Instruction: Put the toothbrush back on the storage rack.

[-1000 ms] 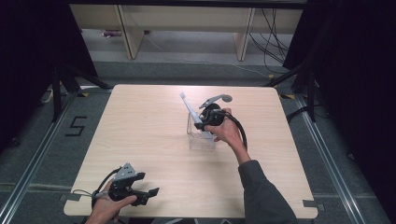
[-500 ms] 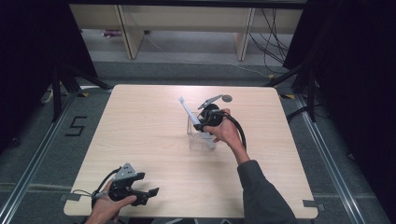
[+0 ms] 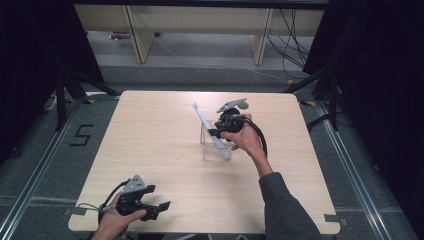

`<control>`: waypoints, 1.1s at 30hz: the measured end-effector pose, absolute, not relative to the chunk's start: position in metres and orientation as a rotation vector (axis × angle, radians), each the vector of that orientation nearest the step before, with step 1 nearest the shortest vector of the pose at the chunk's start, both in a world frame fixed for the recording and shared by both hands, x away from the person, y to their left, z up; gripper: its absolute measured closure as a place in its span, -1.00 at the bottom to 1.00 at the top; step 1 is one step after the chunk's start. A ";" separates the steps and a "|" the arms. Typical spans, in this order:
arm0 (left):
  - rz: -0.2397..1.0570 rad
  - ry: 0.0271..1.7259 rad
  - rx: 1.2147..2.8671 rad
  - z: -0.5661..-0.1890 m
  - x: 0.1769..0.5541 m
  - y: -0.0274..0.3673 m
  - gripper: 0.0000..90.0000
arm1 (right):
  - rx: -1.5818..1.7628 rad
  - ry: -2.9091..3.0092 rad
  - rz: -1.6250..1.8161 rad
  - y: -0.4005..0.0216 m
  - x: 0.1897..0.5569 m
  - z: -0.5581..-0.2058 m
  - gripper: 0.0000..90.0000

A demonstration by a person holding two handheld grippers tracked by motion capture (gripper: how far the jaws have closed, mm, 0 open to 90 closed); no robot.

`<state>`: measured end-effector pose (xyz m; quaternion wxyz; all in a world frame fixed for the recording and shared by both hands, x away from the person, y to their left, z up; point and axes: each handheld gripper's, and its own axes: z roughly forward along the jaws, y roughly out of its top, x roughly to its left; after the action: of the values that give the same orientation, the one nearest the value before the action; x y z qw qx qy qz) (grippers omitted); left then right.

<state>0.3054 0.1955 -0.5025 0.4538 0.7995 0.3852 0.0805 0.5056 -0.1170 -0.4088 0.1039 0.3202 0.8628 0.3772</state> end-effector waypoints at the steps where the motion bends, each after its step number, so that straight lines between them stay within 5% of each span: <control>1: 0.200 0.950 1.970 -0.503 0.305 0.195 -0.67 | 0.920 2.545 1.115 -0.119 0.505 -0.407 0.25; 33: 0.201 0.959 1.968 -0.503 0.306 0.195 -0.67 | 0.942 2.514 1.226 -0.130 0.501 -0.395 0.04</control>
<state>0.3056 0.1953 -0.5029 0.4544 0.7975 0.3886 0.0814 0.5007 -0.1297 -0.3950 0.0950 0.3179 0.8478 0.4137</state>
